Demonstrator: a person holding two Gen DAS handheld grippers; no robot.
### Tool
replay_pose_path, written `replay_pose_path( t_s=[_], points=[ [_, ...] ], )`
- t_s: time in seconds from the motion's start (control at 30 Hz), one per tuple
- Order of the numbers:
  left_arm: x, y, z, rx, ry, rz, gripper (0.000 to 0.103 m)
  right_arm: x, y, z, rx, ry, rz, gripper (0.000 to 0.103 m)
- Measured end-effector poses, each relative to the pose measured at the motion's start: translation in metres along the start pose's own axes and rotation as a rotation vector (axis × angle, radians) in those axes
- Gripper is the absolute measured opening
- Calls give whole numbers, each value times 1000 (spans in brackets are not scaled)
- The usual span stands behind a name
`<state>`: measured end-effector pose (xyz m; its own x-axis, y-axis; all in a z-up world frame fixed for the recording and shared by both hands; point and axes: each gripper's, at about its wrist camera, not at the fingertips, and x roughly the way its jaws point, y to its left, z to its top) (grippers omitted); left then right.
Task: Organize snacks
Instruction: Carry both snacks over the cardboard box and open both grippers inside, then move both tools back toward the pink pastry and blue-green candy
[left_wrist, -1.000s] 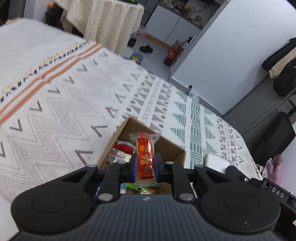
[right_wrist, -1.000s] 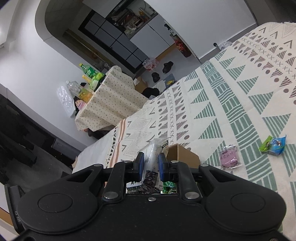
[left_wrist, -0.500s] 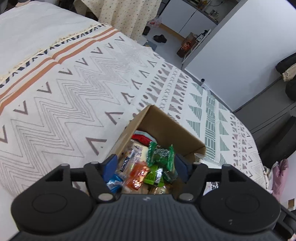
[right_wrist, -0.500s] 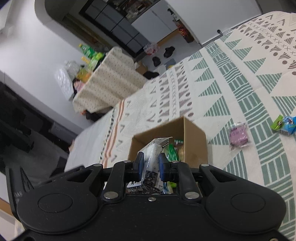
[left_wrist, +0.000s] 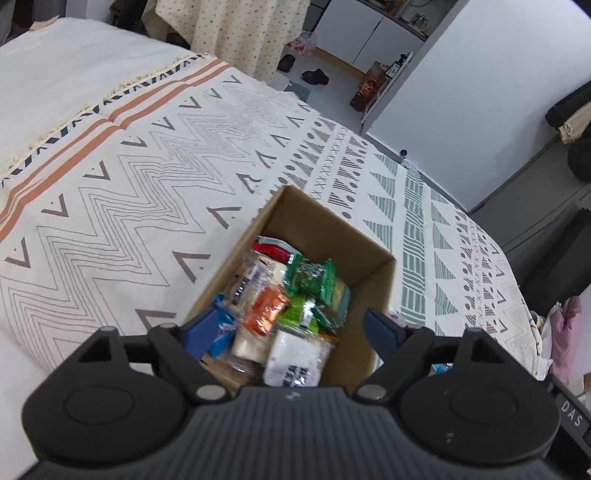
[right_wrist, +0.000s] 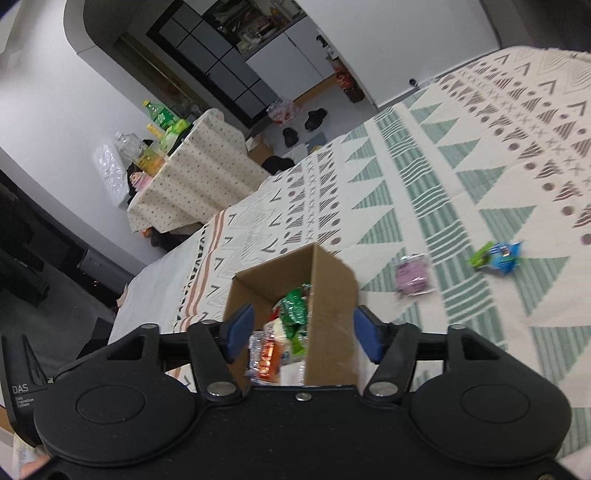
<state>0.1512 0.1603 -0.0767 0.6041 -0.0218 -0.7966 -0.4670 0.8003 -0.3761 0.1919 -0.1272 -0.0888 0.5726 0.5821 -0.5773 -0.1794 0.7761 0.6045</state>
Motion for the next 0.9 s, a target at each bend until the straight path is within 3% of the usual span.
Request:
replay_pose_path(
  t_s=[0.27, 0.57, 0.9],
  points=[
    [-13, -31, -21, 48, 4, 0, 88, -35, -19, 2, -31, -64, -71, 86],
    [-23, -65, -44, 113, -7, -16, 103, -67, -45, 4, -41, -108, -116, 103],
    [-26, -94, -68, 143, -17, -41, 103, -97, -74, 4, -53, -135, -167, 103]
  ],
)
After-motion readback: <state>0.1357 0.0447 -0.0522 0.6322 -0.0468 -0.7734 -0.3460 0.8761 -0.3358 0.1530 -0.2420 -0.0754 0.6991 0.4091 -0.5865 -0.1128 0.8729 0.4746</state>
